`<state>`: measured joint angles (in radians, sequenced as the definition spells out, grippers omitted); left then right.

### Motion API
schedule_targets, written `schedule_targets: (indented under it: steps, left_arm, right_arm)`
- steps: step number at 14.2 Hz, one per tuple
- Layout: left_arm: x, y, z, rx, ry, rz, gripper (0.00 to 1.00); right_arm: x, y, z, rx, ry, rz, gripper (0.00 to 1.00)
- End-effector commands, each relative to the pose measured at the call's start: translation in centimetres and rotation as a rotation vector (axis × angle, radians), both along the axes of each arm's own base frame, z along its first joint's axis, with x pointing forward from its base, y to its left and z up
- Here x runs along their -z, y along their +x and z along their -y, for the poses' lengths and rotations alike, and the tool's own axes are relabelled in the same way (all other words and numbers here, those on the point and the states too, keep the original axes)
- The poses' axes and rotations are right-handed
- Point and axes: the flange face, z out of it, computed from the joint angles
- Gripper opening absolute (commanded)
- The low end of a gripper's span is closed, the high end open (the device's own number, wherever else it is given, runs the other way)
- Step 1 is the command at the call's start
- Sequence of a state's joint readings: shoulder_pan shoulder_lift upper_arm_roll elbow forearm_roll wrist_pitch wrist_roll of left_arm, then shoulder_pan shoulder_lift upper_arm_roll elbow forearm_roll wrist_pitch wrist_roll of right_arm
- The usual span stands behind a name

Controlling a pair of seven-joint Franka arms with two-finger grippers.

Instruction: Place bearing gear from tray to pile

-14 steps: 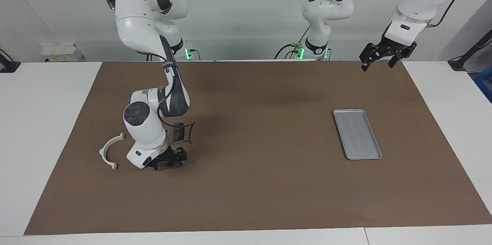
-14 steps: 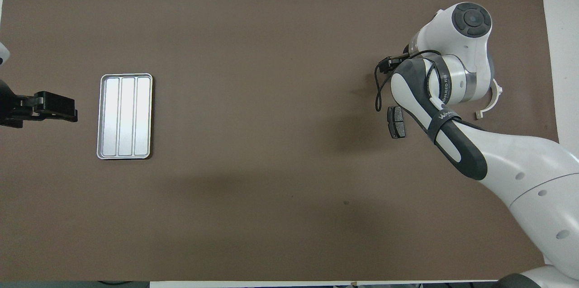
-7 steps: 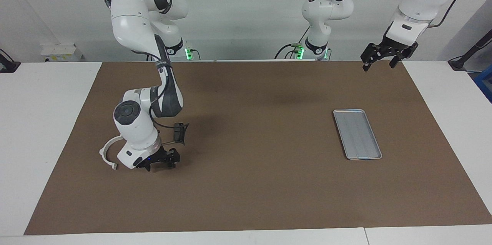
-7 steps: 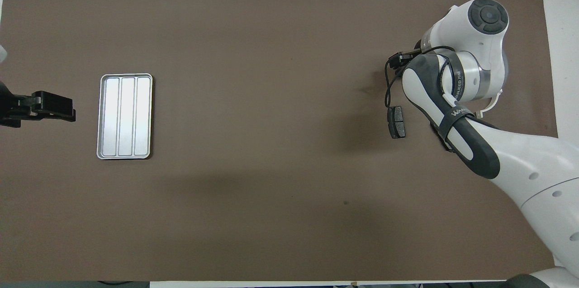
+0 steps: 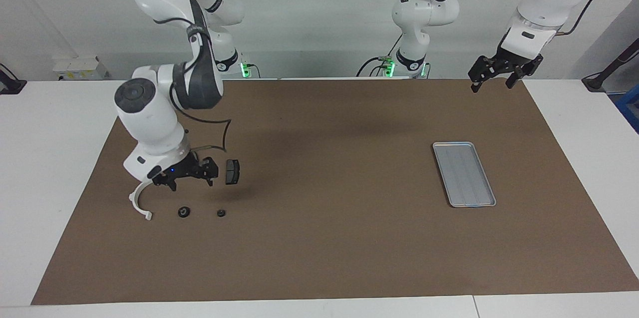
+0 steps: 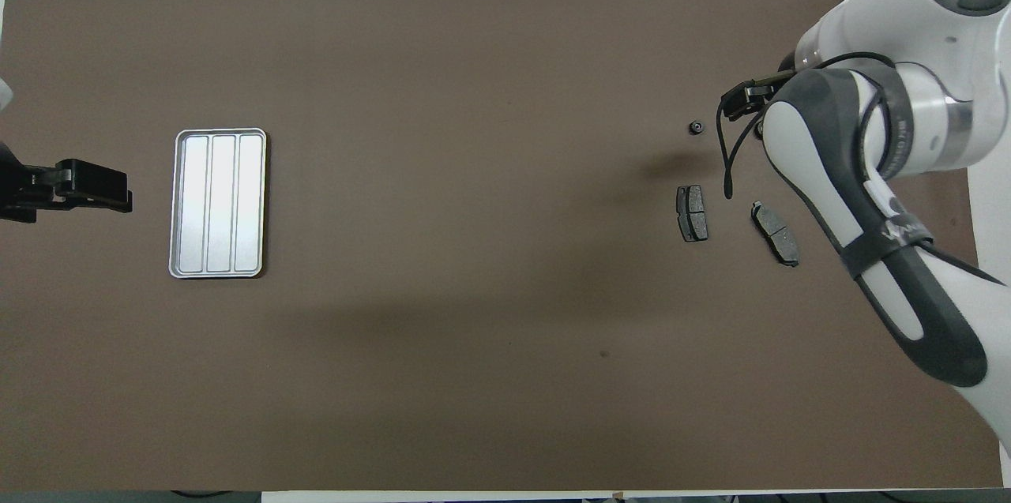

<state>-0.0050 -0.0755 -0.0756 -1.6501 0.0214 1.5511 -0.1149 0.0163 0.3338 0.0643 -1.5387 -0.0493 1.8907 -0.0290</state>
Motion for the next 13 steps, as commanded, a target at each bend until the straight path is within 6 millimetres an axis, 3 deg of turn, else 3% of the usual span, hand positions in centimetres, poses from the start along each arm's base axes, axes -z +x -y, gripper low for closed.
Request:
schedule_targets:
  steps: [1,3,6,8,13]
  left_arm:
    - [-0.1,-0.2,-0.2,0.013,0.020,0.005,1.00]
    - [0.0,-0.2,-0.2,0.013,0.020,0.005,1.00]
    - [-0.1,-0.2,-0.2,0.013,0.019,0.005,1.00]
    - [0.0,-0.2,-0.2,0.013,0.020,0.005,1.00]
    - [0.0,-0.2,-0.2,0.013,0.020,0.003,1.00]
  right_arm:
    - [-5.8,-4.4,1.8,-0.002,0.000,0.001,1.00]
    - [-9.6,-7.3,2.0,-0.053,-0.010,0.027,1.00]
    - [-13.7,-11.2,3.4,-0.046,-0.010,-0.032,1.00]
    - [-14.6,-12.8,3.8,-0.024,0.002,-0.079,1.00]
    - [-15.4,-13.4,4.3,0.032,0.005,-0.097,1.00]
